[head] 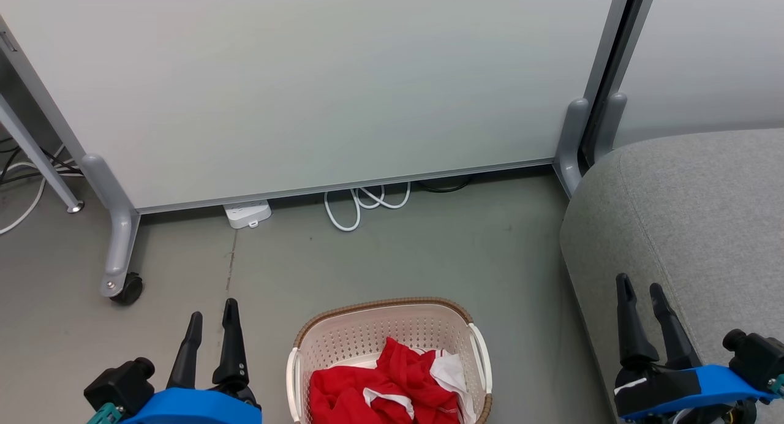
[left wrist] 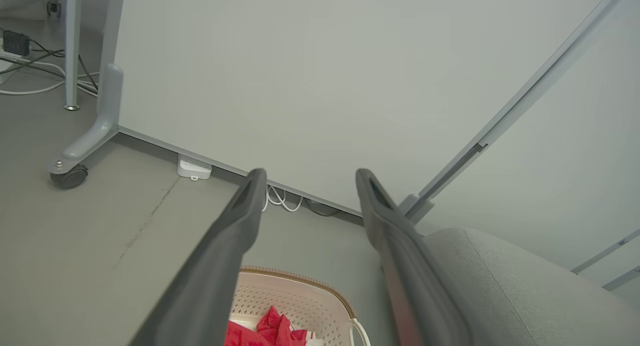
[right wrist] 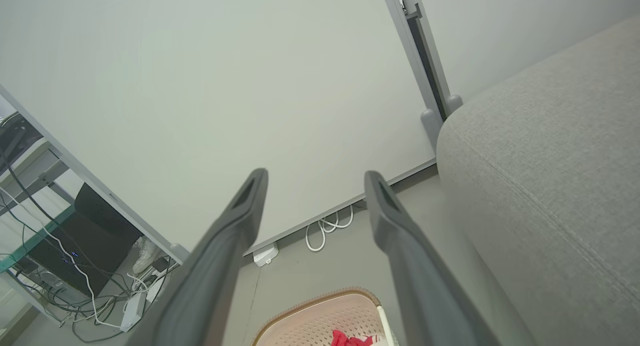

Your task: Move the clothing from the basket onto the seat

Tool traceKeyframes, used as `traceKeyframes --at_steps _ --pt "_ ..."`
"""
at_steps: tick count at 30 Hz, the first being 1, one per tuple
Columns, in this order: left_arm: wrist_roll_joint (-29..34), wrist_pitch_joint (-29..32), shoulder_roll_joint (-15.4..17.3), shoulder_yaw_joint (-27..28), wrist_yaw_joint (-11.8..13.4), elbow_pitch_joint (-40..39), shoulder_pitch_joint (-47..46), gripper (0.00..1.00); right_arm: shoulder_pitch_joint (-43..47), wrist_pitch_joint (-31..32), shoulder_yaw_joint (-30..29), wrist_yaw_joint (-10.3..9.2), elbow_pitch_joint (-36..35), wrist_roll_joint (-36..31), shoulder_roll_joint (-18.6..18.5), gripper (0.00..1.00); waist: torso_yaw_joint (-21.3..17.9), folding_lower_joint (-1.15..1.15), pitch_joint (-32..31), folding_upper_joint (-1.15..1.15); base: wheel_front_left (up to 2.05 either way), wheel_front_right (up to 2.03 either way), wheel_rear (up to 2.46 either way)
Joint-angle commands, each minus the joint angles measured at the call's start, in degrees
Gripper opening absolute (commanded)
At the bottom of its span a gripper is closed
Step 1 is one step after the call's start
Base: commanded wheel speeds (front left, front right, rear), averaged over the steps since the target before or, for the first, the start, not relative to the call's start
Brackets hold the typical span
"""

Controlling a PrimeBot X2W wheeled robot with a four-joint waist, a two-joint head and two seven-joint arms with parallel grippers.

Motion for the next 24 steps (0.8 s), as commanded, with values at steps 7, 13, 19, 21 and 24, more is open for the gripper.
traceKeyframes --at_steps 7,13,19,21,24 --pt "4.73 -1.48 0.43 -1.34 0.88 0.39 -0.57 1.00 0.37 -0.99 0.44 0.12 -1.19 -5.29 -0.34 1.00 -0.11 0.00 -0.15 0.00 0.00 0.00 0.00" --pt "6.96 -2.29 0.48 -1.98 1.30 1.01 -0.76 1.00 0.85 -1.31 0.40 0.12 -1.54 -8.41 -0.36 1.00 -0.11 0.00 -0.33 0.00 0.00 0.00 0.00" --pt "8.91 -3.03 0.51 -2.20 1.75 1.17 -0.48 1.00 1.21 -1.30 -0.18 0.12 -1.87 -11.14 -0.37 1.00 -0.06 0.00 -0.66 0.00 0.00 0.00 0.00" --pt "9.19 -3.13 0.51 -2.25 1.82 1.23 -0.36 1.00 1.26 -1.22 -0.36 0.12 -1.90 -11.64 -0.38 1.00 -0.05 0.00 -0.71 0.00 0.00 0.00 0.00" --pt "10.04 -3.50 0.53 -2.32 1.94 1.36 -0.13 1.00 1.45 -0.99 -0.84 0.13 -2.10 -13.32 -0.38 1.00 -0.03 0.00 -0.83 0.00 0.00 0.00 0.00"
